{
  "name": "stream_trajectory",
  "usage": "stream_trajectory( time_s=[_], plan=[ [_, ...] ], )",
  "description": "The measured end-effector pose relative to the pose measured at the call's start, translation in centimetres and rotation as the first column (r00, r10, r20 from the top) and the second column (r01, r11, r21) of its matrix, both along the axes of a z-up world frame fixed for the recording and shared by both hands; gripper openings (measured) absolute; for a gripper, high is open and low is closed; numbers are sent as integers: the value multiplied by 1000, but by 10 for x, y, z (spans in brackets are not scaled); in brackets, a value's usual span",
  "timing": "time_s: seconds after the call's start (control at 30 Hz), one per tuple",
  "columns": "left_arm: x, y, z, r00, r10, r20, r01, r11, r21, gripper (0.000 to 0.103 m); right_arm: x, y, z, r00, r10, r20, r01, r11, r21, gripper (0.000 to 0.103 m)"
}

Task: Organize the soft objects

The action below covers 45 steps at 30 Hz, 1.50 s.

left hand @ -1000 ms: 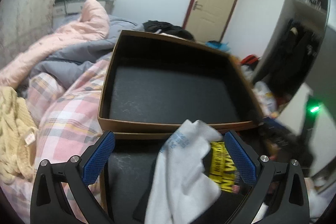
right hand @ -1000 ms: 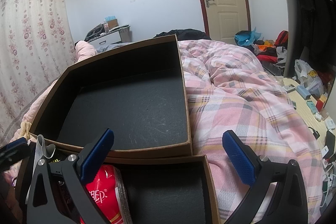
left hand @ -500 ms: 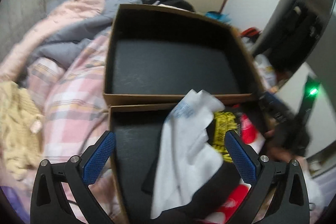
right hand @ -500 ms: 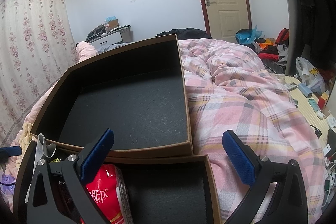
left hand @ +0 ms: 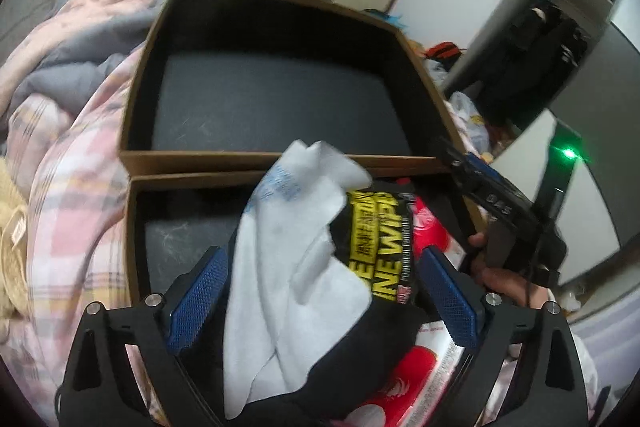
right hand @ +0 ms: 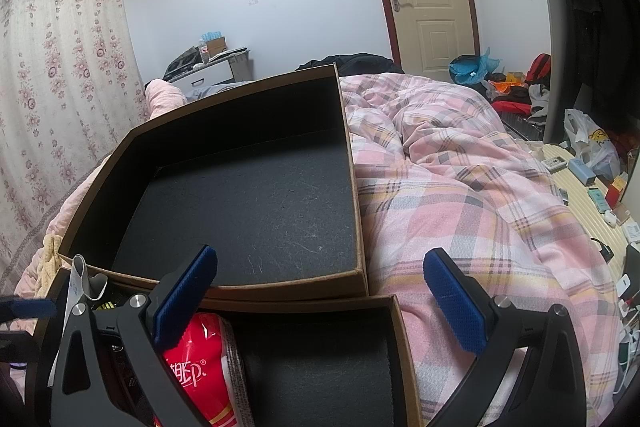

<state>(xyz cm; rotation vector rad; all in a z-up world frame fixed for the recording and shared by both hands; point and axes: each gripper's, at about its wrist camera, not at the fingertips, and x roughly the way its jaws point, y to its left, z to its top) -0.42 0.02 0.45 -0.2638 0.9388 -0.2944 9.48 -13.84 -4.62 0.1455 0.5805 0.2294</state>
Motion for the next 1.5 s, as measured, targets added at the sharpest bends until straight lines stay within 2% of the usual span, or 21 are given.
stream_trajectory(
  time_s=[0.1, 0.33, 0.43, 0.57, 0.6, 0.77, 0.87, 1.0, 1.13, 1.27, 1.33, 1.5],
  plan=[
    [2, 0, -6, 1000, 14, -21, -13, 999, 36, 96, 0, 0, 0, 1000, 0, 0, 0, 1000, 0, 102],
    [4, -24, -24, 996, -27, -89, 40, 988, 151, 96, 0, 0, 0, 1000, 0, 0, 0, 1000, 0, 102],
    [5, -30, -29, 996, -17, -90, 33, 984, 177, 94, 0, 0, 0, 1000, 0, 0, 0, 1000, -1, 102],
    [2, -27, -30, 997, -9, -75, 22, 985, 172, 70, 0, 0, 0, 1000, 0, -1, 0, 1000, 2, 102],
    [1, -27, -31, 997, -5, -71, 17, 984, 175, 67, 0, 0, 0, 1000, 0, 0, 0, 1000, 0, 102],
    [-2, -25, -24, 999, -3, -35, 10, 981, 194, 34, 0, 0, 0, 1000, 1, -1, -1, 1000, 2, 102],
    [-6, -28, -16, 1000, -15, 5, 14, 977, 214, 22, 0, 0, 0, 1000, 0, 0, 0, 1000, 1, 102],
    [-13, -29, 0, 994, -1, 109, -25, 971, 237, 18, 0, 0, 0, 1000, 0, 0, 0, 1000, 1, 102],
    [-19, -17, 17, 979, 34, 202, -74, 978, 197, 15, 0, 0, 0, 1000, 0, -1, 0, 1000, 2, 102],
    [-22, 1, 29, 966, 77, 248, -110, 987, 121, 15, 0, 0, 0, 1000, 0, -1, 0, 1000, 1, 102],
    [-20, 5, 29, 969, 76, 235, -101, 990, 97, 15, 0, 0, 0, 1000, 0, -1, 0, 1000, 2, 102],
    [-16, 5, 19, 989, 56, 138, -60, 998, 24, 15, 0, 0, 0, 1000, 0, -1, 0, 1000, 1, 102]
  ],
)
